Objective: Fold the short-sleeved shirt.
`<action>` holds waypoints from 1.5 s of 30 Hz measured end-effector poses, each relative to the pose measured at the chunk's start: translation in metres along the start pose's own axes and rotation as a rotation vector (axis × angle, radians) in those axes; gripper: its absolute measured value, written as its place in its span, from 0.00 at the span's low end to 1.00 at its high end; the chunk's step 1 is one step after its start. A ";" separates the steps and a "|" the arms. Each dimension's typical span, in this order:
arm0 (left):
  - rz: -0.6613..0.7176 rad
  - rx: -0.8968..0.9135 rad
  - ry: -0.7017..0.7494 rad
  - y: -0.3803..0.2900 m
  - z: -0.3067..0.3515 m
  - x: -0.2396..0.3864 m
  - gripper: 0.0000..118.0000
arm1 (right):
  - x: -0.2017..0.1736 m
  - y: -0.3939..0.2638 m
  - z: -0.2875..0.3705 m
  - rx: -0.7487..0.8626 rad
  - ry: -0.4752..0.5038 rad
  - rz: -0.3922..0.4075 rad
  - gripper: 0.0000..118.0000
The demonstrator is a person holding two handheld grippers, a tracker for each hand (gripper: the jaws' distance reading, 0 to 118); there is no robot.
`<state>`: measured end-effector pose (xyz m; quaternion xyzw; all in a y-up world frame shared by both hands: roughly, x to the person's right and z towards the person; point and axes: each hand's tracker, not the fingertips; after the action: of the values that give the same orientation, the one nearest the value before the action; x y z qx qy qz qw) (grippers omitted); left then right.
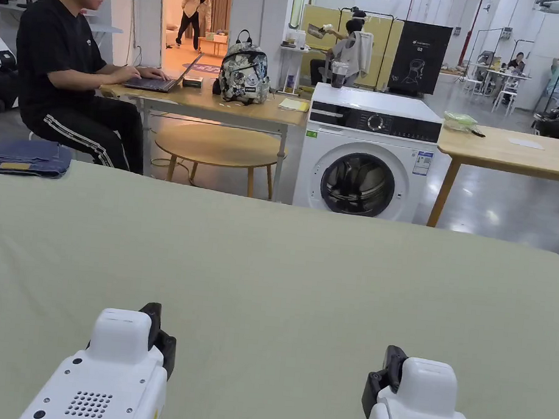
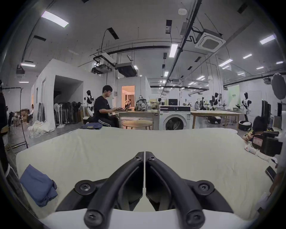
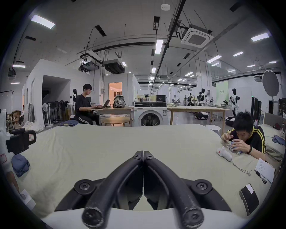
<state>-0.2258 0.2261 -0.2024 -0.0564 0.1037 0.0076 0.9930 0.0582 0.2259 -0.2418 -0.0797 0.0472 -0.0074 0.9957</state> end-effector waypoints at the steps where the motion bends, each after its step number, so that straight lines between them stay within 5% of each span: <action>1: -0.003 0.000 -0.001 0.001 0.000 0.000 0.00 | -0.001 0.000 0.000 0.000 -0.001 0.001 0.00; 11: 0.006 -0.025 -0.024 0.001 0.000 0.003 0.00 | -0.001 0.000 0.001 -0.016 -0.007 0.005 0.00; 16: 0.006 -0.039 -0.034 0.002 -0.003 0.002 0.14 | 0.000 0.000 0.000 -0.019 -0.010 0.008 0.20; 20: 0.009 -0.029 -0.025 0.001 0.000 -0.001 0.40 | 0.000 -0.001 -0.002 -0.030 -0.021 0.012 0.58; 24: 0.016 -0.019 -0.016 0.001 0.003 -0.004 0.80 | 0.001 -0.001 -0.002 -0.031 -0.031 0.022 0.72; 27: 0.018 -0.010 -0.004 0.000 0.003 -0.006 0.80 | 0.002 0.000 -0.002 -0.026 -0.030 0.000 0.83; 35: 0.017 -0.011 -0.017 0.004 0.004 -0.008 0.80 | 0.007 0.006 -0.002 -0.053 0.018 -0.046 0.83; 39: 0.004 -0.002 -0.009 0.006 0.006 -0.008 0.80 | 0.004 0.008 -0.004 -0.064 -0.072 -0.005 0.83; 45: 0.070 -0.007 -0.055 0.006 0.003 -0.013 0.80 | 0.018 0.011 -0.007 -0.092 0.025 -0.113 0.83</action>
<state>-0.2383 0.2329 -0.1972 -0.0560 0.0782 0.0441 0.9944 0.0752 0.2357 -0.2518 -0.1278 0.0555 -0.0626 0.9883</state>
